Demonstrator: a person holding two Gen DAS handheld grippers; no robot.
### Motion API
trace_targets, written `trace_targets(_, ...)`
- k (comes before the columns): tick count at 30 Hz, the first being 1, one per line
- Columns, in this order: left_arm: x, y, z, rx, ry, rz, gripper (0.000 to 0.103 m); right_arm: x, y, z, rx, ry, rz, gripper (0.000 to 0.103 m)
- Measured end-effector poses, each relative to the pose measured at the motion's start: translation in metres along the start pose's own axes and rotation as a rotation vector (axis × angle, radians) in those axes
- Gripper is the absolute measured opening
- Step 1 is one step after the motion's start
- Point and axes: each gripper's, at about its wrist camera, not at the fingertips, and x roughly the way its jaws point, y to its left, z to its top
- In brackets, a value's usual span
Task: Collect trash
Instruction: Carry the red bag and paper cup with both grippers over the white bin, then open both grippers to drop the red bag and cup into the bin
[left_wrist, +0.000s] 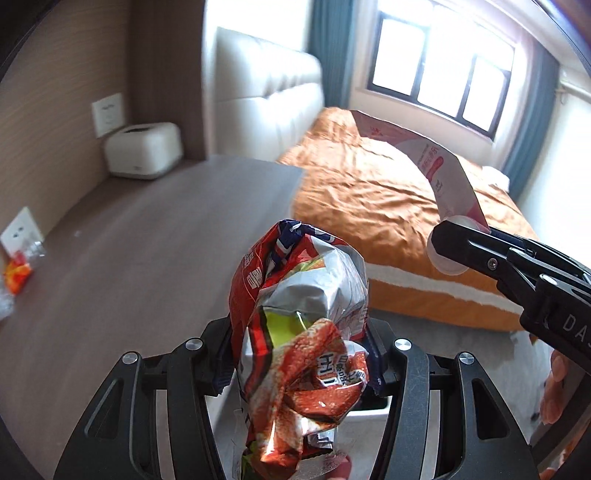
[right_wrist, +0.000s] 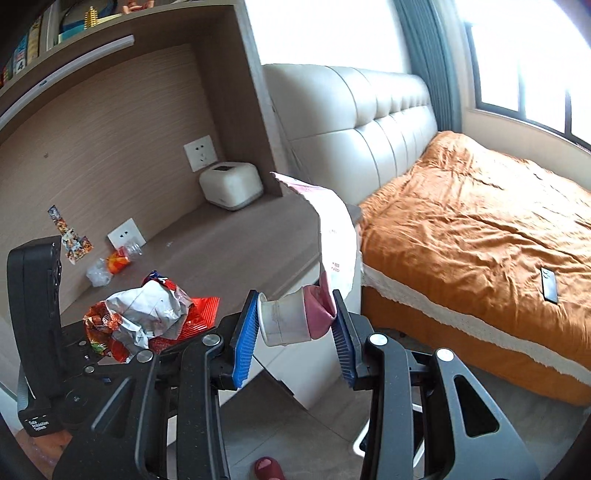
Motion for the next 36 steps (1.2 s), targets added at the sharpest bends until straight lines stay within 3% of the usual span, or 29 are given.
trace_targets(13, 0.115, -0.089, -0.051, 0.118, 0.198, -0.230, 0.054, 0.015, -0.096, -0.074, 0.143, 0.139, -0.142, 0.039)
trace_targets(24, 0.255, -0.137, -0.139, 0.163, 0.355, -0.367, 0.055, 0.103, -0.172, -0.174, 0.224, 0.287, -0.187, 0.039)
trace_targets(26, 0.282, -0.143, -0.157, 0.161, 0.391, -0.398, 0.067, 0.123, -0.185, -0.195, 0.227, 0.320, -0.184, 0.040)
trace_targets(27, 0.293, -0.145, -0.162, 0.164, 0.412, -0.397, 0.093, 0.135, -0.191, -0.207, 0.222, 0.358, -0.172, 0.043)
trace_targets(28, 0.302, -0.148, -0.170, 0.176, 0.422, -0.381, 0.098, 0.143, -0.195, -0.217, 0.216, 0.381, -0.180, 0.069)
trace_targets(30, 0.318, -0.152, -0.185, 0.212, 0.428, -0.351, 0.098, 0.153, -0.209, -0.234, 0.230, 0.375, -0.235, 0.096)
trace_targets(36, 0.329, -0.147, -0.195, 0.211, 0.446, -0.319, 0.098, 0.158, -0.225, -0.253, 0.263, 0.403, -0.253, 0.098)
